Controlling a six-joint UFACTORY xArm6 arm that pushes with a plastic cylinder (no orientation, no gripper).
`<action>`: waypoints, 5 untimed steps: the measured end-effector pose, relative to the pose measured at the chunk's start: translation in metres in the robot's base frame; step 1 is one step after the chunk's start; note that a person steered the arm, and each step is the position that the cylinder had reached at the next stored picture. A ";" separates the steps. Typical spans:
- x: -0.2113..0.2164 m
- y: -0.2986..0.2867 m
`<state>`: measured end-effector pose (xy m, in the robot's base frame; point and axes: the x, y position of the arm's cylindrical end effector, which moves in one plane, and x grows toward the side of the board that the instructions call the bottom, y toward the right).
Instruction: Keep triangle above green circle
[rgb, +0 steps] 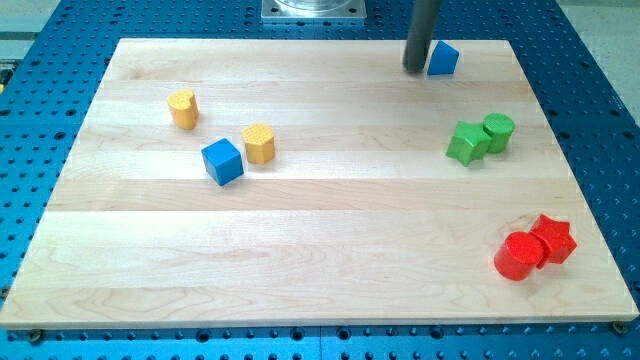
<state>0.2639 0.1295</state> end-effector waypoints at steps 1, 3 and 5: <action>-0.003 0.008; -0.001 0.061; 0.030 0.062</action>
<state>0.2941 0.1911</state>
